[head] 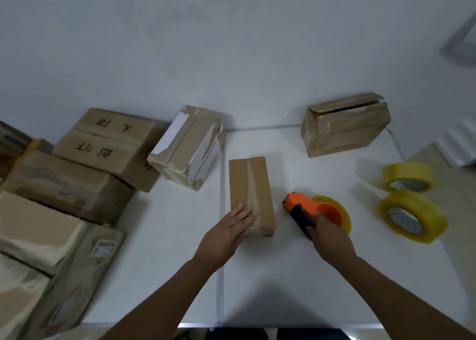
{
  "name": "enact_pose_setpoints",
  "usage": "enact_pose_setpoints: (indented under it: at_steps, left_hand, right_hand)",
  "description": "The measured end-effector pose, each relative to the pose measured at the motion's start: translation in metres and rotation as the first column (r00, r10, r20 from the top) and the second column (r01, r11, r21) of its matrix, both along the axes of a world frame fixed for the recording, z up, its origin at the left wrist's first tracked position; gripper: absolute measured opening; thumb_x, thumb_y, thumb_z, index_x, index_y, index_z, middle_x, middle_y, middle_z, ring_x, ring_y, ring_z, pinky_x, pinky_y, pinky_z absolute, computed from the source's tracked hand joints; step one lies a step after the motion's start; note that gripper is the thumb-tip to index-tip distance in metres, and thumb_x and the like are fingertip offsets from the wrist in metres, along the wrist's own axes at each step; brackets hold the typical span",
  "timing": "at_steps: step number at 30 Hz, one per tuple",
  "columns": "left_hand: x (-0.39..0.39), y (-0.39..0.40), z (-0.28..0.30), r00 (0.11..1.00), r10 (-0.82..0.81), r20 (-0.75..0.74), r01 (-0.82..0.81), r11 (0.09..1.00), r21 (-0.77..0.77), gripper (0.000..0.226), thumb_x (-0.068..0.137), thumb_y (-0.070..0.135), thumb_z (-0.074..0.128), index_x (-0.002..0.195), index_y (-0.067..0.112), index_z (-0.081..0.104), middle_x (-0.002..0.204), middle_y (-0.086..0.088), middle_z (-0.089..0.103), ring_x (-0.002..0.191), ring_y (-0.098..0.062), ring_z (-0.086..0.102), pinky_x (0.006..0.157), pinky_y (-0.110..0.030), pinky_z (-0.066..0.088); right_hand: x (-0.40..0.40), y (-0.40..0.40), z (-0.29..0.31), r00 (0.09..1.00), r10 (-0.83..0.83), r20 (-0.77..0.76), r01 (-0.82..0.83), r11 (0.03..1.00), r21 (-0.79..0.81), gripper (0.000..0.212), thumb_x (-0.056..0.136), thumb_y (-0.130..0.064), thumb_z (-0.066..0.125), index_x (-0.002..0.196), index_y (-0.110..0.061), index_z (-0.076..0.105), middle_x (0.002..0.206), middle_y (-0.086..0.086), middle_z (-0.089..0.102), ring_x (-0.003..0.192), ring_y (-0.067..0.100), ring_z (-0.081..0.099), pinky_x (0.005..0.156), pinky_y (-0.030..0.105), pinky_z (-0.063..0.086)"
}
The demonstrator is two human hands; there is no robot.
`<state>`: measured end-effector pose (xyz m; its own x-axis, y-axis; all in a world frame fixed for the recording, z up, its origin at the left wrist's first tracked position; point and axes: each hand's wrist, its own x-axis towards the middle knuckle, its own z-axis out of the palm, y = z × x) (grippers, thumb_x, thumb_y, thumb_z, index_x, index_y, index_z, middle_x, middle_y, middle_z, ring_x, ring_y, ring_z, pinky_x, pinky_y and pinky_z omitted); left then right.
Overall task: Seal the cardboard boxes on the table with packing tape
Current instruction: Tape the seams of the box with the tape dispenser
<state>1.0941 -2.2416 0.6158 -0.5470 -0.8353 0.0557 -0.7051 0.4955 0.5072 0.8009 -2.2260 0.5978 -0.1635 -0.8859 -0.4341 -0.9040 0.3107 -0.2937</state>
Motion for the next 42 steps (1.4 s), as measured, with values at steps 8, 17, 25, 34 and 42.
enact_pose_setpoints:
  at_steps: [8,17,25,34,42]
  left_hand:
    - [-0.028,-0.047,0.007,0.991,-0.062,0.117,0.044,0.989,0.144,0.056,0.105,0.02,0.046,0.156,0.026,0.024,0.163,0.013,0.008,0.152,-0.009,0.003,0.124,-0.043,0.016]
    - [-0.087,-0.053,0.091,0.711,0.672,-0.208,-0.028,0.321,0.947,0.037,0.1,0.041,0.055,0.111,0.009,0.07,0.11,-0.012,0.073,0.104,-0.022,0.069,0.091,-0.031,0.056]
    - [-0.077,-0.043,0.106,0.638,0.746,-0.194,0.045,0.215,0.976,0.01,0.096,0.009,0.062,0.098,0.006,0.071,0.086,-0.005,0.076,0.071,-0.008,0.072,0.062,-0.019,0.055]
    - [-0.064,-0.036,0.101,0.68,0.708,-0.191,-0.055,0.308,0.95,0.014,0.099,0.008,0.056,0.101,0.007,0.07,0.088,-0.007,0.073,0.07,-0.007,0.066,0.064,-0.019,0.052]
    - [-0.067,-0.029,0.088,0.672,0.702,-0.237,-0.303,0.552,0.777,0.015,0.097,0.004,0.057,0.089,0.007,0.069,0.088,-0.014,0.069,0.078,-0.019,0.062,0.073,-0.03,0.056]
  right_hand:
    - [-0.03,0.001,0.073,0.811,-0.319,0.49,0.353,0.935,0.025,0.032,0.097,-0.039,0.054,0.096,-0.009,0.064,0.09,0.012,0.067,0.084,0.03,0.062,0.07,0.037,0.044]
    - [-0.017,0.02,0.114,0.701,-0.314,0.64,0.426,0.904,-0.023,0.069,0.084,-0.063,0.061,0.07,0.004,0.057,0.057,0.008,0.05,0.054,0.017,0.048,0.058,0.031,0.032]
    - [-0.007,0.012,0.129,0.815,-0.197,0.544,0.304,0.946,-0.114,0.06,0.083,-0.064,0.06,0.073,-0.005,0.066,0.061,0.004,0.065,0.055,0.013,0.058,0.055,0.024,0.039]
    - [-0.003,0.001,0.138,0.85,-0.086,0.52,0.156,0.983,-0.093,0.052,0.085,-0.066,0.055,0.085,-0.017,0.07,0.075,-0.002,0.072,0.069,0.013,0.069,0.064,0.024,0.051]
    - [-0.006,-0.022,0.144,0.923,0.042,0.383,-0.005,0.995,-0.098,0.053,0.081,-0.073,0.053,0.085,-0.023,0.067,0.078,-0.007,0.07,0.071,0.011,0.067,0.062,0.021,0.05]
